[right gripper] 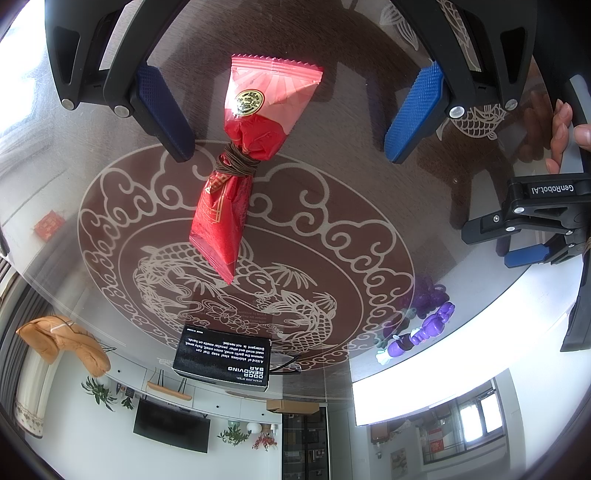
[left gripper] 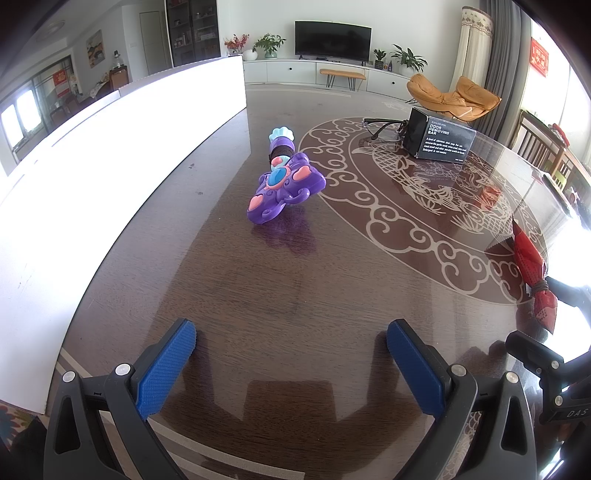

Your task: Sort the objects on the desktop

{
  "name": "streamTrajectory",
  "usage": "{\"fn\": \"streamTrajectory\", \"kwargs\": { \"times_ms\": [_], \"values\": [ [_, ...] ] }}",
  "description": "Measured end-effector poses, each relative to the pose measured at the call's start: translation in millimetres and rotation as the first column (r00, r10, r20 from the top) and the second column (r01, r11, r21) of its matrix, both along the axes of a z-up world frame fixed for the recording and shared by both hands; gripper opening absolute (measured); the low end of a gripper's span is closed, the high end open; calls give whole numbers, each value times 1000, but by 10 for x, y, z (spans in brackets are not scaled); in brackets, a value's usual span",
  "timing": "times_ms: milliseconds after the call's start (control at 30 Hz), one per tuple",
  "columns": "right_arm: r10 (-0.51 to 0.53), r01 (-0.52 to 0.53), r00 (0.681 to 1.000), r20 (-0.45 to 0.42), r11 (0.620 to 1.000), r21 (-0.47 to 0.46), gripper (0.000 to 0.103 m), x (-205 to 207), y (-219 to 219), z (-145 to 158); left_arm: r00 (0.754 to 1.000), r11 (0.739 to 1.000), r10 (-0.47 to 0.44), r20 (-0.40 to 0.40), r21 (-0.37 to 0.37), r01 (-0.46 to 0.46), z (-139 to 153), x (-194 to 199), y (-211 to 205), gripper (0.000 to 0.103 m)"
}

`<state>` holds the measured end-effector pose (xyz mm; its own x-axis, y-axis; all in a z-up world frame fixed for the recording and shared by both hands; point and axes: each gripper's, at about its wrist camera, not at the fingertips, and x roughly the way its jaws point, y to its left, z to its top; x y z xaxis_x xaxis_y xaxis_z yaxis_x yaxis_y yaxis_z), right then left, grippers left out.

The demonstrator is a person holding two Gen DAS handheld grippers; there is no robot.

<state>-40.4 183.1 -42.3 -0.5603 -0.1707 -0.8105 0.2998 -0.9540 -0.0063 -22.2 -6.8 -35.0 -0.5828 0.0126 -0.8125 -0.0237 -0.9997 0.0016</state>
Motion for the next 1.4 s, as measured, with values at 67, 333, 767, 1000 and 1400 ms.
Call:
{"fn": "streamTrajectory", "kwargs": {
  "times_ms": [67, 333, 767, 1000, 1400],
  "values": [
    [0, 0, 1000, 0, 1000, 0, 103, 0, 0, 0, 1000, 1000, -10, 14, 2, 10, 20, -12, 4, 103],
    [0, 0, 1000, 0, 1000, 0, 103, -1, -2, -1, 1000, 993, 9, 22, 120, -12, 118, 21, -150, 103],
    [1, -1, 1000, 1, 1000, -2, 103, -2, -8, -3, 999, 977, 42, -12, 210, -38, 184, 39, -220, 103],
    [1, -1, 1000, 1, 1000, -2, 103, -3, -4, -3, 999, 978, 38, -25, 207, -32, 204, 43, -219, 103],
    [1, -1, 1000, 1, 1000, -2, 103, -3, -4, -3, 999, 977, 38, -25, 211, -32, 204, 41, -212, 103]
  ]
}}
